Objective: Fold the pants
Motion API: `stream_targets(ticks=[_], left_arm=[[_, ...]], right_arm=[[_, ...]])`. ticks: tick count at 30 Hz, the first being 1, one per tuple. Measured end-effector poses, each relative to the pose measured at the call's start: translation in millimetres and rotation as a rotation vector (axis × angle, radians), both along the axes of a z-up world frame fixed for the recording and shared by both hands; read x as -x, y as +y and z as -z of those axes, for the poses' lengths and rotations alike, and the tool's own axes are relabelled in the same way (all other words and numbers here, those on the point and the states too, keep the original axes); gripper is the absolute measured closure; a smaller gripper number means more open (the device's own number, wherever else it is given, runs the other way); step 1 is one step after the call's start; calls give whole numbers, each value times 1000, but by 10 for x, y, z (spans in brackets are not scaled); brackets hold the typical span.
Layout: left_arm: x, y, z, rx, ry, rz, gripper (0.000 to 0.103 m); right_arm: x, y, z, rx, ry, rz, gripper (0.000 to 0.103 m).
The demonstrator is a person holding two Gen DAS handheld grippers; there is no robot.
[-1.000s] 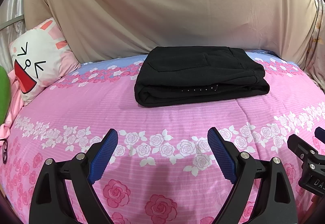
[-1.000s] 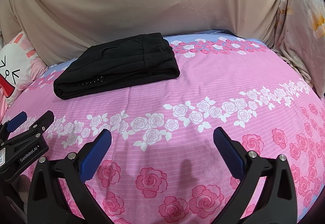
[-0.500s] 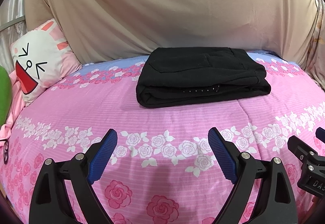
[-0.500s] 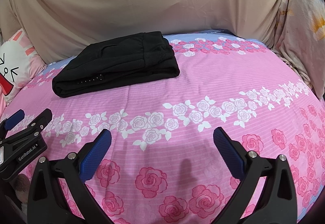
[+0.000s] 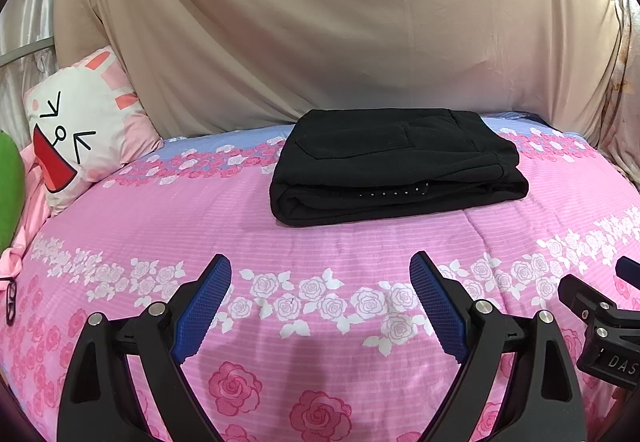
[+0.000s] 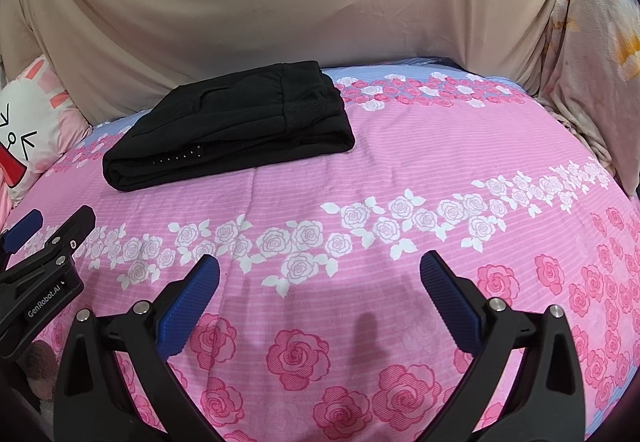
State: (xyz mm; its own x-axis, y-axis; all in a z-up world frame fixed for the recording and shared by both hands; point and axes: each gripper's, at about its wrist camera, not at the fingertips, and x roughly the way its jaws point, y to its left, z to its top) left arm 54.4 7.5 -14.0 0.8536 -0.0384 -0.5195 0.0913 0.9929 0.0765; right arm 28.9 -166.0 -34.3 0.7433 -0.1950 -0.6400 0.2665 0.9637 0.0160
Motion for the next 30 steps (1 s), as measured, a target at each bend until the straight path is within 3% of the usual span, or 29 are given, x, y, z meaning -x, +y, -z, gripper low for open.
stream_targets(ticks=[30], left_arm=[[-29,17,13,1,17,-8,15]], right_arm=[[1,-6,-3,0,-1,-2,5]])
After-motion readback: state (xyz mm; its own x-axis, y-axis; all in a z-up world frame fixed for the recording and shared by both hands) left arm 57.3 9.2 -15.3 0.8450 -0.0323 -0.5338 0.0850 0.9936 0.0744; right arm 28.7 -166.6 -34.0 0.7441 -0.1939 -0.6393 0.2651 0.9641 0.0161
